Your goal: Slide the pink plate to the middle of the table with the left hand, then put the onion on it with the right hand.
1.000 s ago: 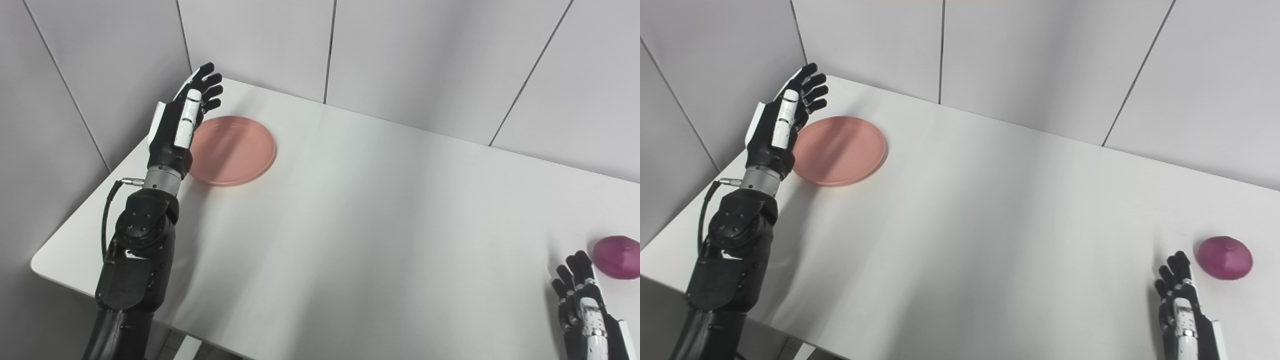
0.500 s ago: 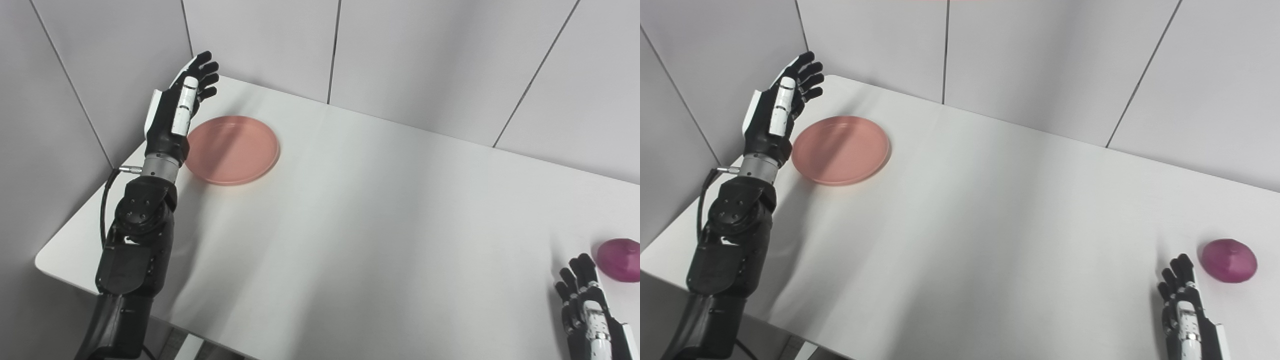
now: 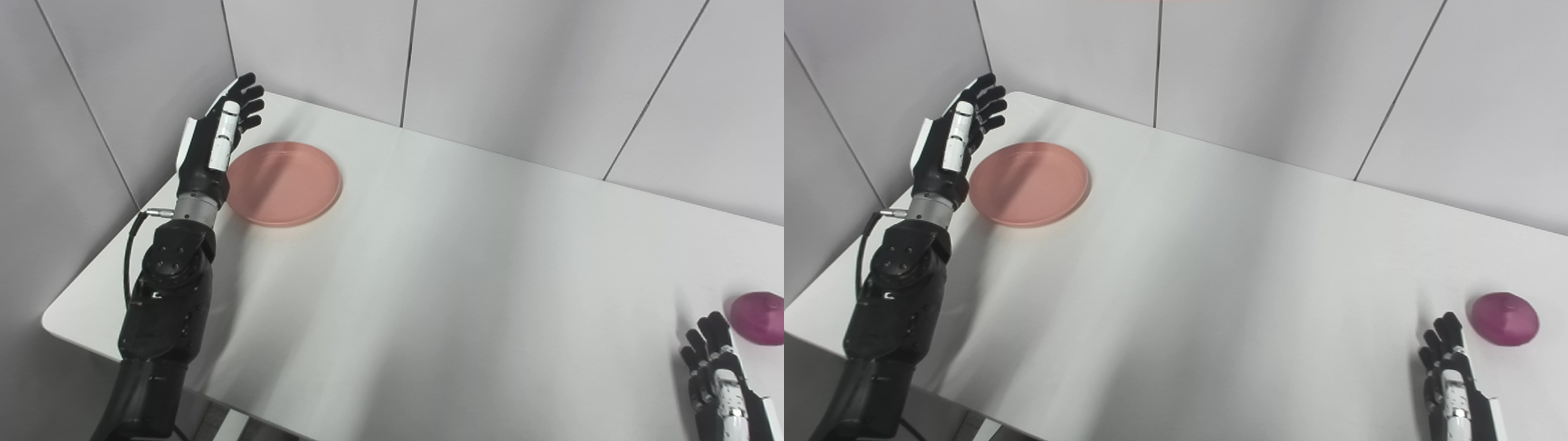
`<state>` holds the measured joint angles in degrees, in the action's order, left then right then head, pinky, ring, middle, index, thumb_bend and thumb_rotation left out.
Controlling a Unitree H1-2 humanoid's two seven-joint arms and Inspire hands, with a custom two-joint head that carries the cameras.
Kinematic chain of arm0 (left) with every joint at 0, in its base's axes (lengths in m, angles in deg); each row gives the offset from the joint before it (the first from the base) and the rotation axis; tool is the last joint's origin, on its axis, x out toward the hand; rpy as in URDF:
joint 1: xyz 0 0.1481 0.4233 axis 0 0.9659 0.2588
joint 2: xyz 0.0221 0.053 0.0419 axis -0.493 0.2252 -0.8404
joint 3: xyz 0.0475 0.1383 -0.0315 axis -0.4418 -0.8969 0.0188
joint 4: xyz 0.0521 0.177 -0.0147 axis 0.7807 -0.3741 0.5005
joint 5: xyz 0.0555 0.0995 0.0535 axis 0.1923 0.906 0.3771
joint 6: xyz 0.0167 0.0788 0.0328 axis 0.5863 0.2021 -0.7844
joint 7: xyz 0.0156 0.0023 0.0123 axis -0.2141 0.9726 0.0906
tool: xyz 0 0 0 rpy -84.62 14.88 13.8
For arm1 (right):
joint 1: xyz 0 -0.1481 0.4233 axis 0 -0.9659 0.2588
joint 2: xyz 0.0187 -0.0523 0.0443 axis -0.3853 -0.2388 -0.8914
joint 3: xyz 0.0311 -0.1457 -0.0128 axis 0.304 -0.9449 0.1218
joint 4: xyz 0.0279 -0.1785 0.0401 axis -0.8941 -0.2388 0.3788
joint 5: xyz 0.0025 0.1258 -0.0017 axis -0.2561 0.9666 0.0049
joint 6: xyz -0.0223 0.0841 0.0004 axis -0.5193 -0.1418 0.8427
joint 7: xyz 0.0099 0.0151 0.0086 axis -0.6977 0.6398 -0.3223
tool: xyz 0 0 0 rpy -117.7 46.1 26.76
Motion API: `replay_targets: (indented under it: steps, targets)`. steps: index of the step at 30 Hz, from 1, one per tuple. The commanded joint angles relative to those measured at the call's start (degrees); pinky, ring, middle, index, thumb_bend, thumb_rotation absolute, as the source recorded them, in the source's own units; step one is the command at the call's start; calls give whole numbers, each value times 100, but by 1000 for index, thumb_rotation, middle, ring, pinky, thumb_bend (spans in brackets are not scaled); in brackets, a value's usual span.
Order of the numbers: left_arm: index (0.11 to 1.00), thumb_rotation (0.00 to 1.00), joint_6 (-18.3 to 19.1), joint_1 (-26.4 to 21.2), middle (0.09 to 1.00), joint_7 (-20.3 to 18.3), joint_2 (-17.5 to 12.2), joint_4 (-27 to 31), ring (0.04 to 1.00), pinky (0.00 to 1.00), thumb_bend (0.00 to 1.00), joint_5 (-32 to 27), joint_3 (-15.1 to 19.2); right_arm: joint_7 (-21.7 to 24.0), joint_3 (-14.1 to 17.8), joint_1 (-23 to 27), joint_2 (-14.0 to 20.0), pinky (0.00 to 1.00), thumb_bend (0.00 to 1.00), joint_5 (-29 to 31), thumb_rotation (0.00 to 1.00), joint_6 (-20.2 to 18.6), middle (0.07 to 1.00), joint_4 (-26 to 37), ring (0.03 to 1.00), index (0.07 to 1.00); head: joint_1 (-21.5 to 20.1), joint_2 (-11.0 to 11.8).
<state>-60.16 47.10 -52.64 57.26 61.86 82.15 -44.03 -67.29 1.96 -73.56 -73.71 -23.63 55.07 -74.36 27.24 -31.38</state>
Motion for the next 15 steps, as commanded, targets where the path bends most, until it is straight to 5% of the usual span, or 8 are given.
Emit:
replay_targets:
  steps: [1, 15]
  targets:
    - [848, 1000, -261, -273, 869, 98, -154, 95, 867, 848, 397, 76, 30, 55, 42, 58, 60, 1000, 33, 80, 1000, 37, 1000, 91, 1000, 1000, -7, 7]
    - [834, 1000, -444, -321, 860, 109, -324, -255, 861, 844, 398, 53, 196, 93, 55, 70, 65, 1000, 71, 70, 1000, 106, 1000, 20, 1000, 1000, -37, 29]
